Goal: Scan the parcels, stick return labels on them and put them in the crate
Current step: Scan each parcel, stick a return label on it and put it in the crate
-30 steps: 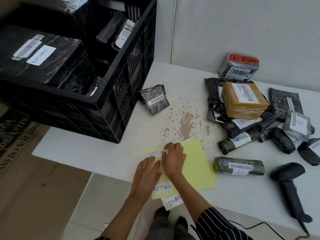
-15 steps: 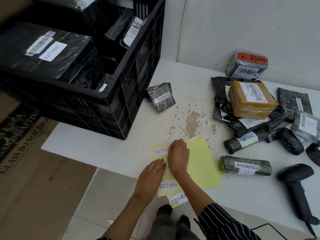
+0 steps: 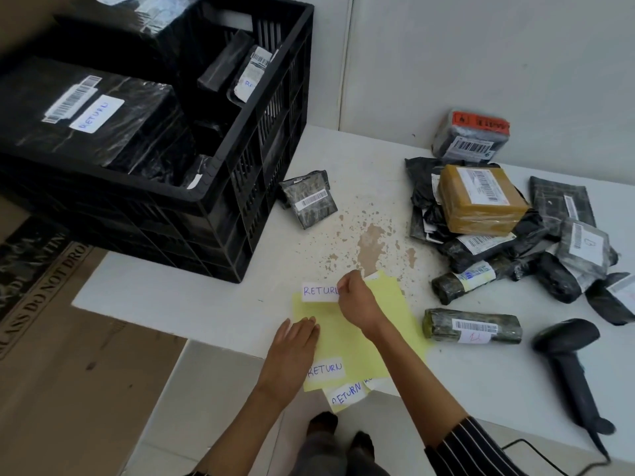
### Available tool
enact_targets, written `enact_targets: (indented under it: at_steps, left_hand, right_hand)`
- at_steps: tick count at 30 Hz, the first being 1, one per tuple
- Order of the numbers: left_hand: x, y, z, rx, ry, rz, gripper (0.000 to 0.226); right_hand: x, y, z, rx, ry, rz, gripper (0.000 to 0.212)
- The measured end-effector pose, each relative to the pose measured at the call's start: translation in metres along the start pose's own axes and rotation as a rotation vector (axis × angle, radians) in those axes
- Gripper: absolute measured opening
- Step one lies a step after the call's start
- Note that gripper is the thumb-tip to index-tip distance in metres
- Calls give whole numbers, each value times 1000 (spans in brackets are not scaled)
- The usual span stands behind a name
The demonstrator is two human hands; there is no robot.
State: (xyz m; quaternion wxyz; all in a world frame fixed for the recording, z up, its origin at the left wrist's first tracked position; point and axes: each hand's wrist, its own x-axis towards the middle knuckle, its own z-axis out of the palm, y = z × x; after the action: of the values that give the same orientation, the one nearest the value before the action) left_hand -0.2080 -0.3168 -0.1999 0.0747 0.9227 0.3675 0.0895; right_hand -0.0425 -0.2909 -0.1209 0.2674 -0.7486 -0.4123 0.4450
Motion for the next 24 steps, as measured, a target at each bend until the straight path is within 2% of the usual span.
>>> enact_targets:
  at_steps: [3,5,8,12,16,19,24]
  left_hand:
    - [4,3,-2,-18,82,-20,21]
    - [10,11,-5,-66,100,-66,26]
    - [28,27,-7,-148,154,-60,17]
    - [61,67,-12,-276,119,23,23]
    - [93,108,-15,-363,-11,118,39]
    - [110,132,-12,-397,-139,168,59]
    - [128,152,-4,-376,-178,232,74]
  right_hand:
    - [-13,8,-30,131,70,-15,5]
    - [-25,25,-56,178,164,-29,7]
    - [-46,54,-103,190,278,-10,6]
    - [-72,88,-163,46,302,40,10]
    - [-80,109,-201,-61,205,57,12]
    - [-77,119,-214,-88,132,37,11]
    - [-59,139,-216,-124,83,23,19]
